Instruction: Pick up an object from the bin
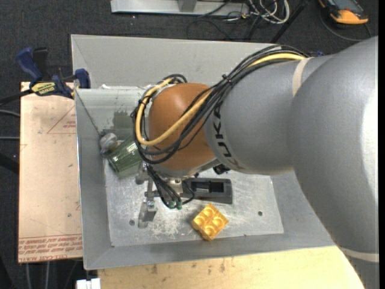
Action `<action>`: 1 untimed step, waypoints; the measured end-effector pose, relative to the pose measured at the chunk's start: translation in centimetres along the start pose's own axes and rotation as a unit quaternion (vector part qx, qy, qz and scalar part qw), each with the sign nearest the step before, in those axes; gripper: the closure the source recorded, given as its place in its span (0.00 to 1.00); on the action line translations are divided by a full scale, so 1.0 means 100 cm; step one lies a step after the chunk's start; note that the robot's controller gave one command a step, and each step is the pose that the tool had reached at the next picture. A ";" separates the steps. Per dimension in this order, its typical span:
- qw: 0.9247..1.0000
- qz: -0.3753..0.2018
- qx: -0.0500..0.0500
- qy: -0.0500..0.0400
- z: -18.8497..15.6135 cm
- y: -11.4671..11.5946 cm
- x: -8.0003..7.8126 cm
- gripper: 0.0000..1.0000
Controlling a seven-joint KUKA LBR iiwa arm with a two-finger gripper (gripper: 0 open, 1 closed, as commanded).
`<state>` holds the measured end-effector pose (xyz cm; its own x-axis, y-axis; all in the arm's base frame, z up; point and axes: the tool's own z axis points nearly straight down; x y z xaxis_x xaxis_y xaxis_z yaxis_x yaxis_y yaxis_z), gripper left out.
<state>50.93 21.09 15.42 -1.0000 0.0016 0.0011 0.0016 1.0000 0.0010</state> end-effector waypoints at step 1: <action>1.000 0.017 -0.001 -0.002 0.008 -0.028 -0.038 0.00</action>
Offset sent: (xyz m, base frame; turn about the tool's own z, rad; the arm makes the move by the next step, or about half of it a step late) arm 0.0504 -0.0578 -0.0245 0.0722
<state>54.70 18.33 14.66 -0.9993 0.0362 -0.0023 0.0362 0.9993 0.0029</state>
